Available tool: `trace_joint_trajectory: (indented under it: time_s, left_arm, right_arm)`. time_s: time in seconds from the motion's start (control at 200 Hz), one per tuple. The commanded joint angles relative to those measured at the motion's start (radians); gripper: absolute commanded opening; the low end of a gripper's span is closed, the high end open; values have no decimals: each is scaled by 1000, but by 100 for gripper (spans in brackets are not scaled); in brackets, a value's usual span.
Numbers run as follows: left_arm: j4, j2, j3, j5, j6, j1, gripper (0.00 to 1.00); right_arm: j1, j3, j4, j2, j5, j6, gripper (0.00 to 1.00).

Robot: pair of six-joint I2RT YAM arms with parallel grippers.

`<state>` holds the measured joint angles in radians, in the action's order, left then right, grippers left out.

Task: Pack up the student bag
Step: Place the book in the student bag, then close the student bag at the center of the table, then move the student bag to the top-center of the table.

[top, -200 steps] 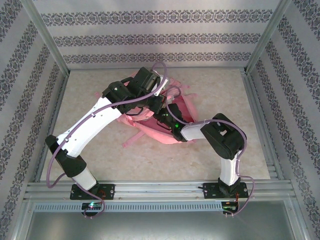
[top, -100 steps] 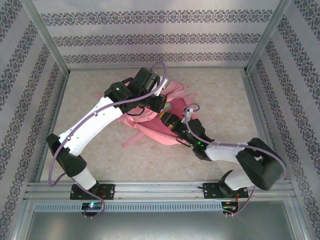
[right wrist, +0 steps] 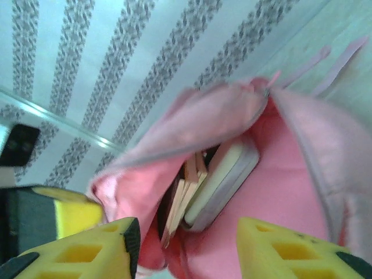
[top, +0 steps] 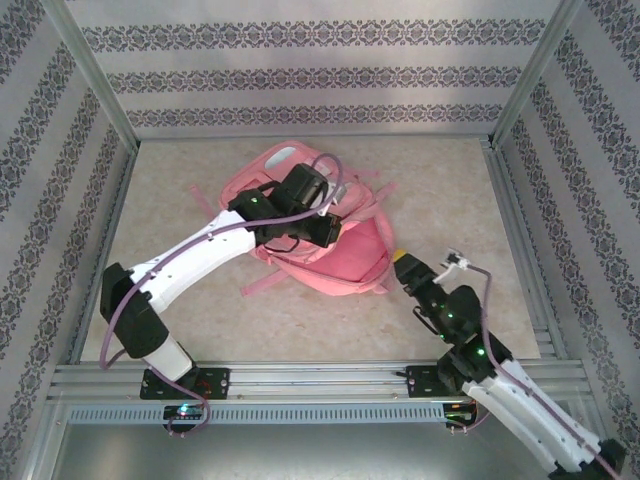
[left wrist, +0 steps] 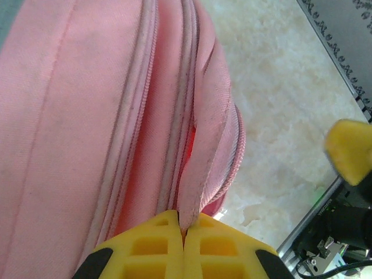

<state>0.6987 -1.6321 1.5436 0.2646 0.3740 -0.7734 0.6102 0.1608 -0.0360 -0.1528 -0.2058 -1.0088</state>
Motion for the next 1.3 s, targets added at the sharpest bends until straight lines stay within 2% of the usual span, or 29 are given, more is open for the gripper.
trace_joint_trajectory:
  time_s: [0.0,0.08,0.185,0.275,0.315,0.395,0.445,0.5,0.595,0.729,0.804,0.899,1.064,1.294]
  left_arm:
    - [-128,-66,-6,33,47,-20,0]
    - [-133,-135,30,64,52,-34,0]
    - [-146,-214,73,82,60,-57,0]
    - [-204,-260,75,128,97,-60,0]
    - [-212,-276,84,144,107,-60,7]
    - [-203,-271,85,123,108,-59,35]
    - [-206,-235,57,84,108,-50,48]
    - [-212,-185,18,58,118,-28,56]
    - [-206,-96,-45,29,139,28,63]
    - [-101,-17,-66,-134,91,113,68]
    - [-3,-34,-21,-234,57,152,68]
    - [40,-83,17,-181,12,183,68]
    - [40,-165,39,-48,-30,185,66]
    - [32,-156,-30,-60,0,185,65]
  right_arm:
    - [-33,-5,313,106,-39,55,45]
    - [-58,16,333,60,10,69,43]
    - [-66,72,329,-119,54,104,41]
    - [-67,150,378,-280,33,125,33]
    - [-69,175,413,-331,1,114,31]
    - [-72,231,468,-410,-59,75,36]
    - [-77,260,521,-446,-97,32,35]
    - [-85,283,540,-488,-108,14,35]
    - [-103,302,562,-552,-115,-18,34]
    - [-112,291,514,-596,-93,-17,34]
    - [-112,286,484,-614,-71,-12,34]
    - [-115,288,451,-649,-35,3,34]
    - [-123,273,396,-684,19,19,36]
    - [-153,257,335,-753,73,67,40]
